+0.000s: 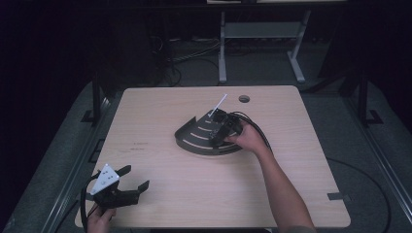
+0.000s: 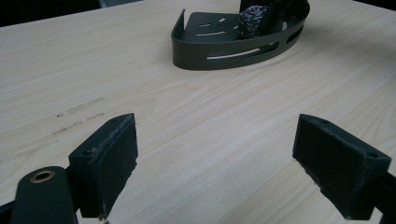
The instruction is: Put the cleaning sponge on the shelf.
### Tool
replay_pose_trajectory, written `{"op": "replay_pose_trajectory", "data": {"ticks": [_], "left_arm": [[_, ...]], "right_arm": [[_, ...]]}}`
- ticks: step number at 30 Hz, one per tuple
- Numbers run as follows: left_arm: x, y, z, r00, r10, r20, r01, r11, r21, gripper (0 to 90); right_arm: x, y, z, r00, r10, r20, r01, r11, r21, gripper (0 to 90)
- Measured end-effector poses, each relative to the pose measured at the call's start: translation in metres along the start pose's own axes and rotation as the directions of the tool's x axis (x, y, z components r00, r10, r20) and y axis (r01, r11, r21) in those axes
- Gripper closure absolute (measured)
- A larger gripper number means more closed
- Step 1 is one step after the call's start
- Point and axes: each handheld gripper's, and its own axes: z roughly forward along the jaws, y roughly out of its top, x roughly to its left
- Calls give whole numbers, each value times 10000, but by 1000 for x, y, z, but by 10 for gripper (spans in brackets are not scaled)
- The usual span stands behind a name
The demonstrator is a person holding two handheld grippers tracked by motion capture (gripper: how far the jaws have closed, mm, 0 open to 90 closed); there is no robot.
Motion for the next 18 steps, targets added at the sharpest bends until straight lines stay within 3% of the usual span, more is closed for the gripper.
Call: {"op": "replay_pose_trajectory", "data": {"ticks": [18], "left_arm": [[0,-1,1,10000,-27,10,27,10000,65,133]], "right_arm": [[0,0,-6,9999,79,-114,-81,9997,-208,281]]}}
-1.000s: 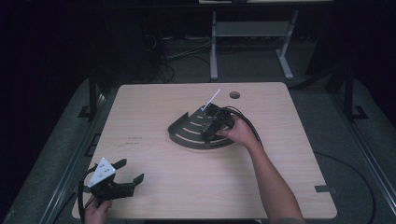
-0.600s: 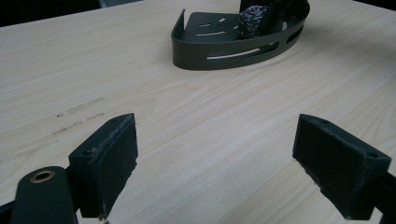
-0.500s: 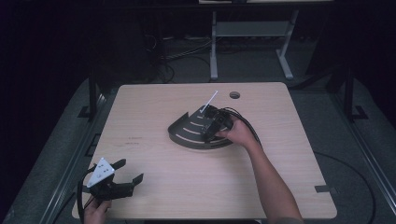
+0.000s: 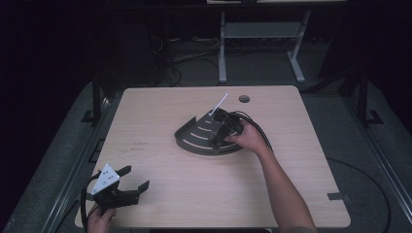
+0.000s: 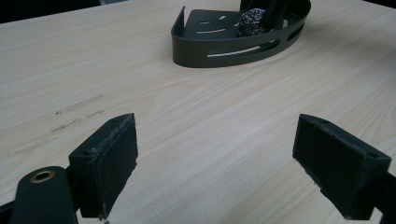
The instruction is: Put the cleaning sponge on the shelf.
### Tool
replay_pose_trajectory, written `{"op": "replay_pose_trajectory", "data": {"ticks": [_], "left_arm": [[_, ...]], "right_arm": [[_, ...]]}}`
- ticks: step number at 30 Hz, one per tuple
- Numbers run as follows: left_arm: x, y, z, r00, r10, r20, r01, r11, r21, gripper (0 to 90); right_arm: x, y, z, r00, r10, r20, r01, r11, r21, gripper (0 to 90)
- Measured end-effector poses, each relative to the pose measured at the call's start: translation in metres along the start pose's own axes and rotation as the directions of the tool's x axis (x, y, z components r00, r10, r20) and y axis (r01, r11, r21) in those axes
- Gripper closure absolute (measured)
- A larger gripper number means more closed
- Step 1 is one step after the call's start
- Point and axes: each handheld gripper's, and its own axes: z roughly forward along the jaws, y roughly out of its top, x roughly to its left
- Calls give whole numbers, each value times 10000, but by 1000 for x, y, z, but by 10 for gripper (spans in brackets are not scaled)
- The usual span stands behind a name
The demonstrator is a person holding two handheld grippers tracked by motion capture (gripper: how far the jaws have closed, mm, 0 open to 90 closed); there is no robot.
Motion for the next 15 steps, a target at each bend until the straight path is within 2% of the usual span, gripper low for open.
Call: {"op": "replay_pose_trajectory", "data": {"ticks": [15], "left_arm": [[0,-1,0,10000,-31,-1,31,10000,20,133]], "right_arm": [[8,-2,-24,9996,-133,249,149,9976,-674,189]]}}
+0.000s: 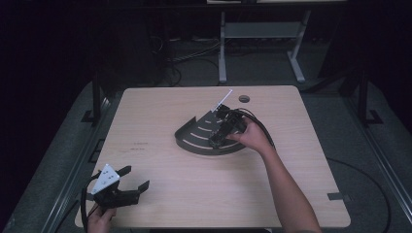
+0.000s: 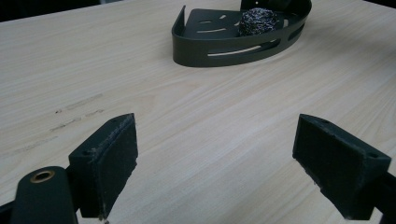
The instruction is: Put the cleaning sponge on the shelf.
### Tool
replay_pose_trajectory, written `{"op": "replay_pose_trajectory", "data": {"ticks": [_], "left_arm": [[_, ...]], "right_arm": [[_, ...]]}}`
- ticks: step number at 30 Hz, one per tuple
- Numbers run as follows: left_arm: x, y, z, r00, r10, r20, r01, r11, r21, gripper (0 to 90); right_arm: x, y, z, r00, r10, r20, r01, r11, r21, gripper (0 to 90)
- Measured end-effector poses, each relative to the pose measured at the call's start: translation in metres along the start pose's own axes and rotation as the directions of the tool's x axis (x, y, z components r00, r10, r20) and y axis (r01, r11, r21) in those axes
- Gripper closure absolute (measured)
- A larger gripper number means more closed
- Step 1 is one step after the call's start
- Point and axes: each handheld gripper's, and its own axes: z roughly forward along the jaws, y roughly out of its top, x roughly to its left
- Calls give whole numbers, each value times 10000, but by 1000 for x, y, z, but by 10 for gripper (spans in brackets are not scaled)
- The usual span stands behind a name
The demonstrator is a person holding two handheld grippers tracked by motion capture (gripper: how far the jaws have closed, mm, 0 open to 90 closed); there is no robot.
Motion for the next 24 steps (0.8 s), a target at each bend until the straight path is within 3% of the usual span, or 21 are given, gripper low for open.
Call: {"op": "replay_pose_trajectory", "data": {"ticks": [24], "left_arm": [[-1,1,-1,10000,48,-14,-48,10000,14,132]], "right_arm": [[24,-21,-25,9995,-326,30,326,9989,-350,183]]}}
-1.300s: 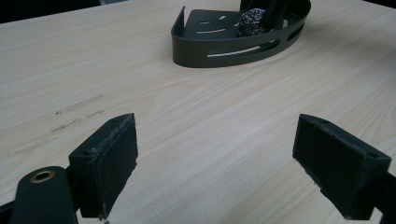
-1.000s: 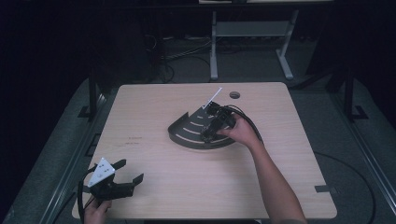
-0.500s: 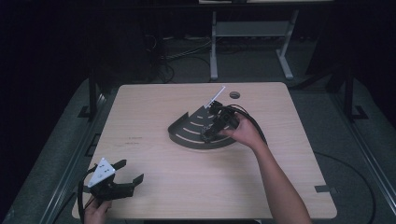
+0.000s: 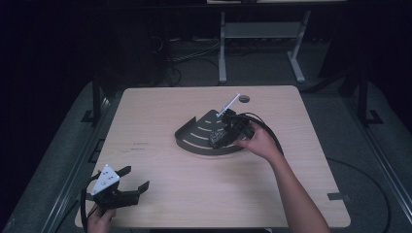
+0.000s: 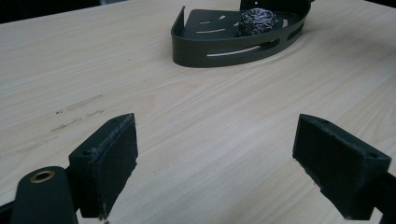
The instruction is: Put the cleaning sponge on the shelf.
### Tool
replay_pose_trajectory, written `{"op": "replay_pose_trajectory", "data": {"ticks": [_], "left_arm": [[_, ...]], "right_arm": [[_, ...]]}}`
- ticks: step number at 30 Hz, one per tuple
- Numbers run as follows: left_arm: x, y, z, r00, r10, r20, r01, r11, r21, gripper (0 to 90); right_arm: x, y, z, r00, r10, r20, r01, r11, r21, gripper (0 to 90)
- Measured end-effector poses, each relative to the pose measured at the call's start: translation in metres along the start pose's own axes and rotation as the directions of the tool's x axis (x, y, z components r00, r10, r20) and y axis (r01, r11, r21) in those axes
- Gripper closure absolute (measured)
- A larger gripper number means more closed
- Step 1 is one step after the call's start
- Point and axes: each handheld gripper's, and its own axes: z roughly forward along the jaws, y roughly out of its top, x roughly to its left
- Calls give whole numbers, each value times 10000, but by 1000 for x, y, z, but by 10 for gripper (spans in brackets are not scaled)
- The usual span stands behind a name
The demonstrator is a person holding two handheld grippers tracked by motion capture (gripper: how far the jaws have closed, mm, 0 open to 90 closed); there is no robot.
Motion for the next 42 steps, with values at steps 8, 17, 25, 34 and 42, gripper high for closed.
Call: {"op": "replay_pose_trajectory", "data": {"ticks": [8,17,25,34,42], "left_arm": [[0,1,0,10000,-43,35,43,10000,-63,133],[1,1,-2,9998,-185,89,187,9996,-211,133],[2,1,-3,9997,-230,48,231,9995,-206,133],[1,1,-2,9998,-196,69,197,9996,-193,133],[0,1,-2,9998,-165,55,166,9998,-143,133]], "right_arm": [[9,-7,-6,9999,-156,46,156,9998,-142,183],[18,-14,-16,9995,-286,164,287,9996,-10,175],[20,-28,-22,9998,-178,129,182,9994,-290,175],[25,-40,-25,9999,-111,71,113,9993,-370,176],[29,-50,-22,9999,-123,1,123,9992,-378,175]]}}
